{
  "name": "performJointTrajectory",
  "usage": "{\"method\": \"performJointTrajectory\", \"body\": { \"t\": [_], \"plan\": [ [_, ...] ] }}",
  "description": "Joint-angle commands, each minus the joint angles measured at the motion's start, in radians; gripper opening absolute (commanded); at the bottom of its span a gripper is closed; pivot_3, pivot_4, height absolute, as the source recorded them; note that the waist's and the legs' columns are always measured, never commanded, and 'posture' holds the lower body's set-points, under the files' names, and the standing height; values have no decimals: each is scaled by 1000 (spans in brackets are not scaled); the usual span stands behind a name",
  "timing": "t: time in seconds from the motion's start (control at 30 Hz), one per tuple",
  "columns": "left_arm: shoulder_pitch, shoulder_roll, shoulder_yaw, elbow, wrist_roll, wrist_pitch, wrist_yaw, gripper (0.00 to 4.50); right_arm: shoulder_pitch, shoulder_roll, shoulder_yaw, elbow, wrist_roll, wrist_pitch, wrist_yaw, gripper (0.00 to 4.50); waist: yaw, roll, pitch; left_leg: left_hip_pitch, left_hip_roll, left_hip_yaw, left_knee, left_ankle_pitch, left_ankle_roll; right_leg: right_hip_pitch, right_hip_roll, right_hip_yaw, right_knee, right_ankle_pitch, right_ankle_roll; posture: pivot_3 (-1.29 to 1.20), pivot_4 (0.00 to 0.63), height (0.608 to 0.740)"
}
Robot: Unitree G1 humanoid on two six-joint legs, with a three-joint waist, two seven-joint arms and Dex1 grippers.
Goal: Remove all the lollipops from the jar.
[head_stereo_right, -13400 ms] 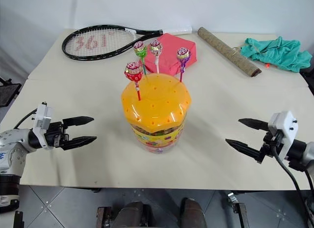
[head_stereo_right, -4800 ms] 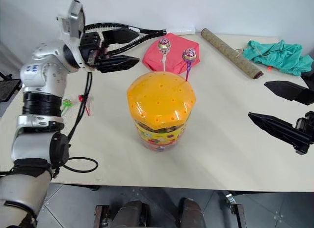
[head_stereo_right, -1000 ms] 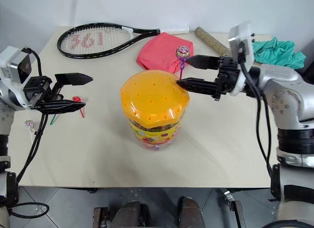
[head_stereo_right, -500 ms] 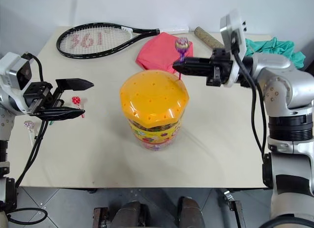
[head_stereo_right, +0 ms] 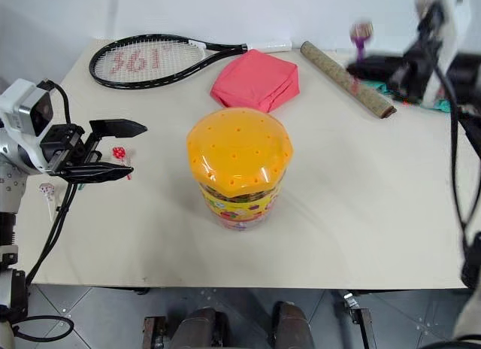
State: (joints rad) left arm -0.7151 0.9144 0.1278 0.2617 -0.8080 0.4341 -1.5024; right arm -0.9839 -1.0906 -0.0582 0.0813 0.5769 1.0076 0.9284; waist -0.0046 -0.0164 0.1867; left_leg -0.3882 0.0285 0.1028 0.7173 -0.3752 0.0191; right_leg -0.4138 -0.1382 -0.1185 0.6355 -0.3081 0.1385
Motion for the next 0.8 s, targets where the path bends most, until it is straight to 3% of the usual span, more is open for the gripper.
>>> {"method": "performJointTrajectory", "body": {
  "t": [0.03, 0.2, 0.33, 0.6, 0.8],
  "plan": [
    [-10, 4, 0, -8, -39, -15, -112, 4500, 88, -86, -17, -35, -29, 108, -22, 47, -1, 0, 0, 0, 0, 0, 0, 0, 0, 0, 0, 0, 0, 0, 0, 0, 150, 740],
    [1, 27, 8, -27, -76, -5, -112, 4500, 289, -140, 10, 17, -106, 174, -80, 47, 0, 0, 0, 0, 0, 1, -1, 0, 0, -1, 0, 0, 0, 0, 0, 0, 150, 740],
    [-27, 33, 35, -20, -98, 6, -112, 4500, 327, -74, 8, 114, -166, 163, -166, 47, -1, 0, 0, 0, 1, 2, 0, 0, 0, -1, 0, 0, 0, 0, 0, 0, 150, 740],
    [-68, 39, 39, -11, -72, 7, -112, 4500, 338, 36, 9, 249, -226, 74, -206, 47, 0, 0, 0, 0, 1, 3, 0, 0, 0, -1, 0, 1, 0, 0, 0, 0, 150, 740],
    [-83, 24, 42, -20, -54, 15, -93, 4500, 396, 46, -43, 210, -214, 57, -197, 1636, 4, 0, 0, 0, 0, 2, 0, 0, 0, -1, 0, 0, 0, 0, 0, 0, 150, 740]
  ]
}}
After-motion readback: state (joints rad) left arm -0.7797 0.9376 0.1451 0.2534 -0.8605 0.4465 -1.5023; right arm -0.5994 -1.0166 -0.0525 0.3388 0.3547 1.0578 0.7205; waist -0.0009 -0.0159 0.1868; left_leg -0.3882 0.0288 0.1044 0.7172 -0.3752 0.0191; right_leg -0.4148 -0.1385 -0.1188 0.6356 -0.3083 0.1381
